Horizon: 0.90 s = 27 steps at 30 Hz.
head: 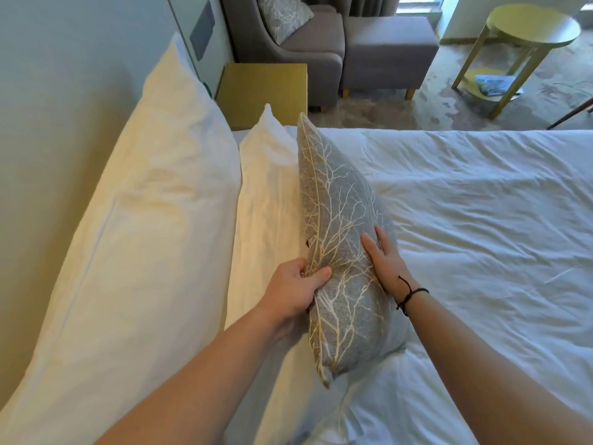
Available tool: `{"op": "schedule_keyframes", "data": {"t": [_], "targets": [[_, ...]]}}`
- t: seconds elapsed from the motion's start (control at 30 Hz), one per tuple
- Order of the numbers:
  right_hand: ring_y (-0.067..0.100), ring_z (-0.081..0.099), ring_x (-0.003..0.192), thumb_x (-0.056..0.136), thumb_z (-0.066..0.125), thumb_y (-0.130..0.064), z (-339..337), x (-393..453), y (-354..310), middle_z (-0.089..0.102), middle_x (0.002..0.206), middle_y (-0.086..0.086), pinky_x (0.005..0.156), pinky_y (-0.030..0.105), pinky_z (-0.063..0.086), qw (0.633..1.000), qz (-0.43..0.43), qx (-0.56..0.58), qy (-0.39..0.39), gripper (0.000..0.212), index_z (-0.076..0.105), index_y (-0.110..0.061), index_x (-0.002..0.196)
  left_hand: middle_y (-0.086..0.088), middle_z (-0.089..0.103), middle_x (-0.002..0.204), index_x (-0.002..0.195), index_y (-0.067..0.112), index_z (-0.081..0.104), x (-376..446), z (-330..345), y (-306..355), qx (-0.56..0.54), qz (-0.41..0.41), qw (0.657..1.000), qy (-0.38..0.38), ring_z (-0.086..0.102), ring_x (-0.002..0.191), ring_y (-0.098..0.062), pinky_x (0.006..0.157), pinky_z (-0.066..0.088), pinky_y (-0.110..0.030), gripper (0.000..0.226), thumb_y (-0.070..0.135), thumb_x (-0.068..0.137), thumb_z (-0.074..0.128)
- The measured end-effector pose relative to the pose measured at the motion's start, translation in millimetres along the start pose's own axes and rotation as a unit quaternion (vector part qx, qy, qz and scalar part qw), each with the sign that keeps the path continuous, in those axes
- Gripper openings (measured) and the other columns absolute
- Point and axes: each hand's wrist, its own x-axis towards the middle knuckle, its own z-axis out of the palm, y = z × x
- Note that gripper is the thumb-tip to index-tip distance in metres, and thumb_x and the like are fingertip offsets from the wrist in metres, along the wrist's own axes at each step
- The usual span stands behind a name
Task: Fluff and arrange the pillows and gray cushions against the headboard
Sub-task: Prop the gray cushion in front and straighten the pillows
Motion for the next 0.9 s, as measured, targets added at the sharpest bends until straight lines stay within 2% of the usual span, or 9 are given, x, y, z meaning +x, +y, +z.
{"op": "schedule_keyframes", "data": {"t": [0.07,0.13,0.2,0.3,0.47,0.6,0.73,0.8,0.9], "targets": [[0.016,0.03,0.141,0.072,0.047,-0.083,1.5,-0.2,14.2,0.025,0.158,-0.003,0.115,0.045,0.027,1.0,0.006,-0.004,0.01,0.091,0.023,-0.042,0.149,-0.009,0.076,0.08,0.1,0.002,0.067,-9.7,-6.2,-8.9,0.012,0.006,1.0,0.013,0.073,0.07,-0.02,0.056,0.053,-0.021,0.014,0.011,0.09,0.069],[0.015,0.02,0.145,0.071,0.047,-0.086,2.4,1.6,29.3,0.022,0.159,-0.004,0.116,0.052,0.023,1.0,0.006,-0.018,0.019,0.09,0.021,-0.046,0.148,-0.001,0.074,0.075,0.087,0.012,0.068,-13.5,-14.7,-12.8,0.144,0.058,0.987,0.042,0.07,0.068,-0.012,0.053,0.046,-0.013,0.012,0.024,0.09,0.069],[0.014,0.014,0.147,0.069,0.044,-0.09,6.2,4.4,42.2,0.021,0.16,-0.005,0.117,0.054,0.02,0.999,0.016,-0.035,0.028,0.092,0.019,-0.048,0.147,0.006,0.065,0.064,0.07,0.021,0.059,-12.6,-21.8,-11.0,0.327,0.13,0.934,0.068,0.059,0.058,0.001,0.049,0.037,-0.011,0.026,0.036,0.091,0.064],[0.014,0.012,0.147,0.068,0.039,-0.093,19.0,9.2,50.0,0.018,0.16,-0.007,0.117,0.055,0.018,0.998,0.034,-0.046,0.021,0.091,0.015,-0.053,0.146,0.008,0.047,0.052,0.061,0.024,0.042,-13.2,-23.6,-4.8,0.442,0.2,0.871,0.075,0.047,0.048,-0.006,0.044,0.027,-0.02,0.041,0.042,0.094,0.056],[0.013,0.02,0.145,0.072,0.041,-0.089,53.0,12.4,33.0,0.02,0.159,-0.013,0.116,0.053,0.021,1.0,0.022,0.0,-0.023,0.09,0.013,-0.051,0.148,0.007,0.04,0.049,0.056,0.022,0.036,-21.8,-44.1,10.0,0.475,0.232,0.844,0.095,0.037,0.044,-0.01,0.046,0.023,-0.028,0.046,0.038,0.096,0.055],[0.014,0.031,0.139,0.07,0.042,-0.09,75.6,6.8,6.7,0.029,0.155,-0.014,0.108,0.042,0.026,0.997,0.024,0.048,-0.048,0.089,0.017,-0.053,0.146,0.007,0.038,0.046,0.054,0.023,0.034,-38.4,-56.3,28.0,0.476,0.259,0.831,0.128,0.035,0.042,-0.009,0.044,0.019,-0.022,0.049,0.035,0.095,0.058],[0.005,0.032,0.131,0.069,0.043,-0.09,93.7,1.1,-9.4,0.031,0.153,-0.018,0.102,0.034,0.026,0.993,0.023,0.094,-0.071,0.087,0.018,-0.055,0.145,0.018,0.052,0.053,0.052,0.027,0.032,-48.8,-68.4,36.8,0.46,0.312,0.817,0.153,0.047,0.048,-0.003,0.05,0.035,-0.016,0.05,0.035,0.093,0.059],[0.01,0.032,0.137,0.067,0.042,-0.092,97.6,0.0,-6.2,0.031,0.154,-0.018,0.107,0.038,0.026,0.992,0.033,0.096,-0.069,0.09,0.018,-0.055,0.145,0.023,0.053,0.055,0.052,0.028,0.033,-45.8,-70.7,33.3,0.453,0.311,0.822,0.151,0.047,0.047,-0.001,0.049,0.036,-0.014,0.049,0.036,0.092,0.059],[0.018,0.029,0.142,0.065,0.039,-0.094,91.1,-1.9,4.4,0.028,0.156,-0.014,0.113,0.048,0.022,0.993,0.057,0.075,-0.077,0.095,0.013,-0.053,0.146,0.006,0.041,0.043,0.054,0.026,0.034,-30.8,-67.5,24.9,0.485,0.239,0.828,0.15,0.043,0.043,-0.006,0.041,0.022,-0.021,0.049,0.041,0.093,0.058]]}}
